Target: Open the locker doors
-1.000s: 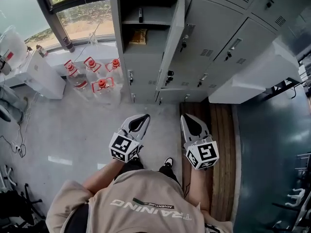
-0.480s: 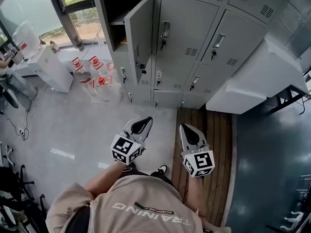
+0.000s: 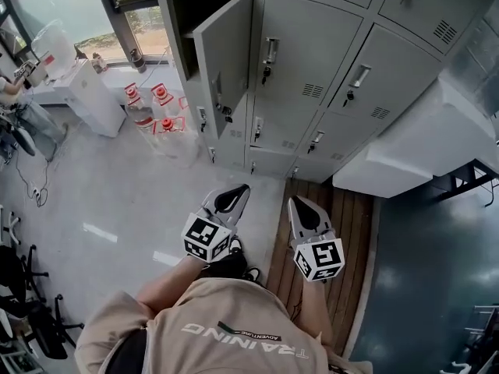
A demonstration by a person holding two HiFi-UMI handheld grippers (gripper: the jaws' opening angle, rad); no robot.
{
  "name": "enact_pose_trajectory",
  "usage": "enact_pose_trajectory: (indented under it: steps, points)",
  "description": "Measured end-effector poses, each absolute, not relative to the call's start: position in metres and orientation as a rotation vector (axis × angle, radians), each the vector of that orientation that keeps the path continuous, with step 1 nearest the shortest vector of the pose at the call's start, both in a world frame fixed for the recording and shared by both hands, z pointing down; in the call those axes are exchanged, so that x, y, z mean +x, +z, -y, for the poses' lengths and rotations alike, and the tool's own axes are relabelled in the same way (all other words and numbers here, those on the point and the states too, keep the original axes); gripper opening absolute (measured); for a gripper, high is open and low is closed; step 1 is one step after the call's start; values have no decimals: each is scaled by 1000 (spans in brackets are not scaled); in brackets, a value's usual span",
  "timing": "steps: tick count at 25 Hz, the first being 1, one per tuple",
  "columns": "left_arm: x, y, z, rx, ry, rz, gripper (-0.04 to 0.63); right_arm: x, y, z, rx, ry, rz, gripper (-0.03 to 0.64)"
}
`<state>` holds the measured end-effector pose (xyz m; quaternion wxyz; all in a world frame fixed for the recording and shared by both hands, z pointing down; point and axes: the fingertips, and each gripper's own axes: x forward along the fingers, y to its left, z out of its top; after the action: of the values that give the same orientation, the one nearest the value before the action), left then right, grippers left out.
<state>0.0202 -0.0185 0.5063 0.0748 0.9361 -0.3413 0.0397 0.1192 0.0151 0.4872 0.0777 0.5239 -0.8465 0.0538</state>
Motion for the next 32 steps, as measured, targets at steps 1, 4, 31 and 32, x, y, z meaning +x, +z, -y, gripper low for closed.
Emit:
enact_pose_trajectory:
  steps: [1,4,31,32]
  points:
    - [22,505,28,2813,105,1035,8,122,486,-6,1563,153,2531,11]
    - [27,501,53,2826,86,1051,8,129,478,19,1554,149,2534,11]
    - [51,476,254,2618,64,1408,8,101,429,370,1349,-86,2722,11]
    - [51,478,257,2613,67,1412,8,98,429,377,1352,-96,2713,12]
